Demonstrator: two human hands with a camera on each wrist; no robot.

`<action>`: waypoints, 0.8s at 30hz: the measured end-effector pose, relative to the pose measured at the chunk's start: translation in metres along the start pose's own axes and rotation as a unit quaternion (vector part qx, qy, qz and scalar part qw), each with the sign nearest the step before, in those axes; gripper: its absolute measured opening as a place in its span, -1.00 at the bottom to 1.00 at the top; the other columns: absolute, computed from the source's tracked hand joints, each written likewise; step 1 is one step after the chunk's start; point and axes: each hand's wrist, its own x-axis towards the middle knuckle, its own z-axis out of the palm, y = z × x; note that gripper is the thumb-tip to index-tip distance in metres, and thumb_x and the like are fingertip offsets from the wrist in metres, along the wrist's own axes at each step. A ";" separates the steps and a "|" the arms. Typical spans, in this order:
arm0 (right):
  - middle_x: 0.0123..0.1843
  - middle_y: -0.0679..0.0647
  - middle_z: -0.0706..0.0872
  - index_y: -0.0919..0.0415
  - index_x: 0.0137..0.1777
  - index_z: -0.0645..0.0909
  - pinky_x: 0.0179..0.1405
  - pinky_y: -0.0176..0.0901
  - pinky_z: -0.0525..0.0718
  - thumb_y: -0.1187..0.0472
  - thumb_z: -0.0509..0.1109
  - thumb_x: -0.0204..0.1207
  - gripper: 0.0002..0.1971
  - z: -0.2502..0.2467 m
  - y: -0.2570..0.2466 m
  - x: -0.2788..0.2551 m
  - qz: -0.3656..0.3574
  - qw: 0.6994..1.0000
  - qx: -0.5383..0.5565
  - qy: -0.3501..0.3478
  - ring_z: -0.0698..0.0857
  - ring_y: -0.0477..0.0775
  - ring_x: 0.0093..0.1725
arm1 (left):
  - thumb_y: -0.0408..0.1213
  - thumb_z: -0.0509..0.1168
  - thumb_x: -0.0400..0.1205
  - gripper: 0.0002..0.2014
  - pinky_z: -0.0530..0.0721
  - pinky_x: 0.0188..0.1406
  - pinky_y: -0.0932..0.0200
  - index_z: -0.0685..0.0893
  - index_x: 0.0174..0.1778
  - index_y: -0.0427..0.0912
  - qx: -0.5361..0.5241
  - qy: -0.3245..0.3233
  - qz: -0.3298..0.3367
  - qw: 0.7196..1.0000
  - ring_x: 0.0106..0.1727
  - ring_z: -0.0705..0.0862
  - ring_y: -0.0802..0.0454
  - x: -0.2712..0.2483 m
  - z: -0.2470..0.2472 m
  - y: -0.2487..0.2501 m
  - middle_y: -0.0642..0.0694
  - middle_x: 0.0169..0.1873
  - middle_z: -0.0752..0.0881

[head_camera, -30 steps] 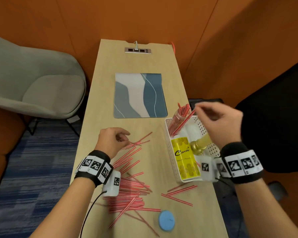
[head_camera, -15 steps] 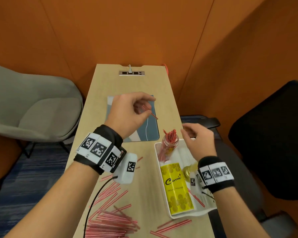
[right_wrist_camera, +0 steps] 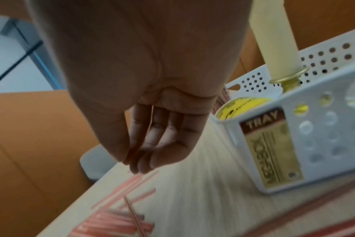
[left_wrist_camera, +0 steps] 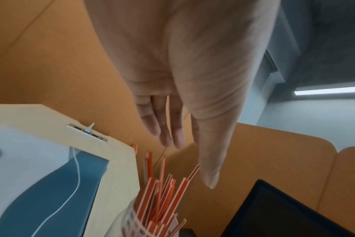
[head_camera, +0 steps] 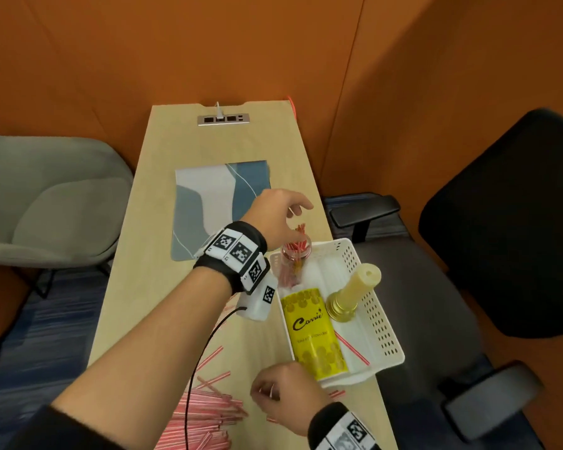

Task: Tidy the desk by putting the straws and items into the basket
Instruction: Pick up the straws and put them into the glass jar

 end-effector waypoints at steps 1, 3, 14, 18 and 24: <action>-0.21 -0.07 0.77 0.06 -0.01 0.78 -0.20 -0.40 0.57 0.10 0.38 0.49 -0.83 0.009 0.002 0.001 0.003 1.000 -0.012 -0.011 0.57 -0.20 -0.33 | -0.15 0.63 0.37 -0.51 0.70 0.06 0.07 0.71 0.22 0.05 0.007 0.009 0.002 1.000 -0.03 0.67 0.10 -0.004 0.003 -0.004 0.10 -0.07 0.69; -0.19 -0.04 0.76 0.06 0.00 0.78 -0.13 -0.31 0.64 0.09 0.40 0.49 -0.82 0.024 0.008 0.006 0.020 0.999 -0.029 -0.011 0.57 -0.19 -0.29 | -0.03 0.63 0.36 -0.48 0.65 0.08 0.12 0.69 0.24 0.08 -0.001 0.040 0.000 0.999 0.03 0.65 0.12 -0.019 0.007 -0.017 0.10 -0.02 0.68; 0.12 0.05 0.65 0.08 0.18 0.69 0.09 -0.12 0.64 0.09 0.45 0.56 -0.78 0.094 0.006 0.044 0.066 0.986 -0.152 0.029 0.68 0.09 0.07 | -0.32 0.52 0.49 -0.80 0.76 -0.01 0.11 0.79 -0.02 0.02 -0.045 0.086 -0.347 0.933 -0.19 0.72 0.11 -0.192 0.047 -0.176 0.06 -0.19 0.76; 0.06 0.03 0.69 0.11 0.06 0.74 0.00 -0.17 0.65 0.11 0.42 0.60 -0.86 0.101 0.003 0.044 0.086 0.982 -0.158 0.057 0.70 0.04 0.00 | -0.21 0.58 0.43 -0.81 0.77 -0.01 0.13 0.79 -0.08 -0.04 -0.073 0.078 -0.424 0.899 -0.19 0.75 0.04 -0.246 0.086 -0.207 0.04 -0.21 0.76; -0.05 0.00 0.77 0.08 0.03 0.70 -0.11 -0.14 0.66 0.14 0.33 0.63 -0.87 0.092 -0.001 0.041 0.091 0.972 -0.201 0.083 0.71 0.04 -0.05 | -0.21 0.66 0.37 -0.84 0.75 -0.11 0.15 0.83 -0.22 -0.04 -0.099 0.102 -0.401 0.905 -0.26 0.73 0.06 -0.266 0.112 -0.223 0.03 -0.33 0.76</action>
